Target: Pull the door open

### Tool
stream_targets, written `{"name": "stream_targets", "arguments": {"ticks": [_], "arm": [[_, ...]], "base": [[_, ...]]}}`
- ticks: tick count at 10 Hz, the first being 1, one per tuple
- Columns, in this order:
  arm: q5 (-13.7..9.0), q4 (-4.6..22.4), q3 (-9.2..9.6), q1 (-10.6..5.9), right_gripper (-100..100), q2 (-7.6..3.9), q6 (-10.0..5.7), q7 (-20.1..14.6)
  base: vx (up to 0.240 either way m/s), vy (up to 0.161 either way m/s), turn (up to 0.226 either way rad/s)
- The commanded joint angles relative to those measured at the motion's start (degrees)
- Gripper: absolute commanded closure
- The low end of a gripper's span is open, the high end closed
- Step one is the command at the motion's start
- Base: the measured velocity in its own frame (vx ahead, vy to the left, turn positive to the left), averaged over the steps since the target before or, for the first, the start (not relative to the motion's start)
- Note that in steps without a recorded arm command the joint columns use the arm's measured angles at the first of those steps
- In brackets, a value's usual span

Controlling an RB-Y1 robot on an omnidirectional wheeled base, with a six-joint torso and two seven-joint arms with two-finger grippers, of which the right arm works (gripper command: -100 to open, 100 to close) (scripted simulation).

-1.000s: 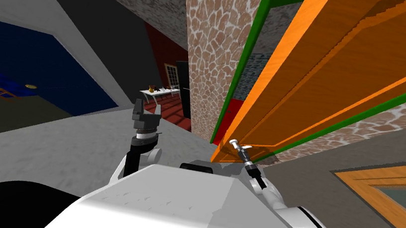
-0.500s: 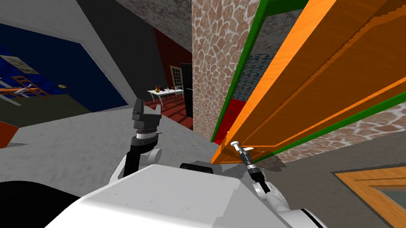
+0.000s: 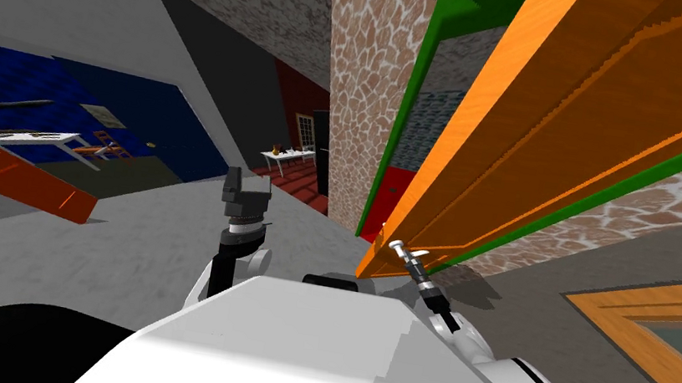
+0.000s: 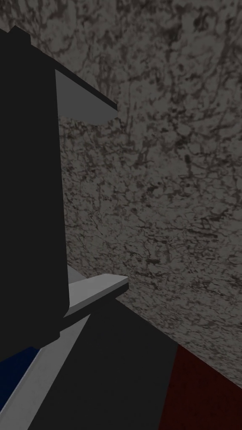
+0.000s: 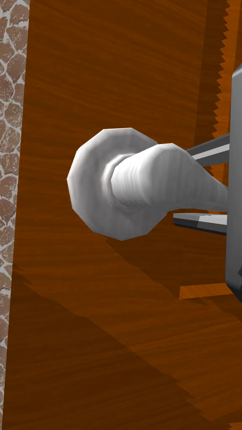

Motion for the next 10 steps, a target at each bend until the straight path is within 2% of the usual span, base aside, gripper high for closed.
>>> {"name": "stream_targets", "arguments": {"ticks": [1, 9, 10], "arm": [[-0.09, 0.38, 0.11, 0.24, 100, -0.22, -0.89, -0.05], [-0.6, 2.16, 0.58, 1.46, 100, -1.32, -4.52, -0.46], [-0.27, 3.4, 0.96, 0.67, 100, -0.66, -4.97, -0.58]], "base": [[-0.236, -0.096, 0.242], [-0.201, -0.112, 0.172], [-0.085, -0.031, 0.03]]}}
